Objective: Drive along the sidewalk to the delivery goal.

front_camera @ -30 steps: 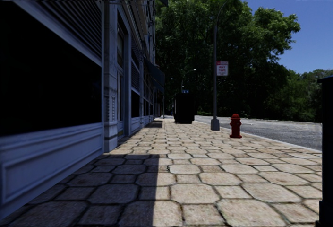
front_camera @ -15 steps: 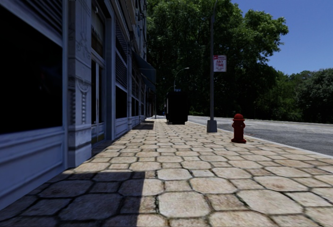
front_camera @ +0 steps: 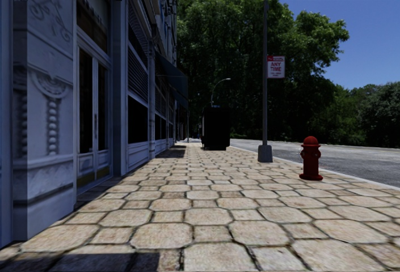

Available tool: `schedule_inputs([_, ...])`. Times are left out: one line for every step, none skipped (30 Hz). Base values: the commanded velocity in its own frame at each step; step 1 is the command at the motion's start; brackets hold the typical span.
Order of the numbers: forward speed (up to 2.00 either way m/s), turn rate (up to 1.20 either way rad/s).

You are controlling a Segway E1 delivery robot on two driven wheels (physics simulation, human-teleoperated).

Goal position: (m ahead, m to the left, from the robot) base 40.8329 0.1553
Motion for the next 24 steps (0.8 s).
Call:
schedule_inputs([2.00, 0.00])
schedule_inputs([2.00, 0.00])
schedule_inputs([2.00, 0.00])
schedule_inputs([2.00, 0.00])
schedule_inputs([2.00, 0.00])
schedule_inputs([2.00, 0.00])
schedule_inputs([2.00, 0.00])
schedule_inputs([2.00, 0.00])
schedule_inputs([2.00, 0.43])
schedule_inputs([2.00, 0.43])
schedule_inputs([2.00, 0.59])
schedule_inputs([2.00, 0.62])
schedule_inputs([2.00, 0.49])
schedule_inputs([2.00, 0.04])
schedule_inputs([2.00, 0.04])
schedule_inputs([2.00, 0.00])
schedule_inputs([2.00, 0.00])
schedule_inputs([2.00, 0.00])
schedule_inputs([2.00, 0.00])
schedule_inputs([2.00, 0.00])
schedule_inputs([2.00, 0.00])
schedule_inputs([2.00, 0.00])
schedule_inputs([2.00, 0.00])
schedule_inputs([2.00, 0.00])
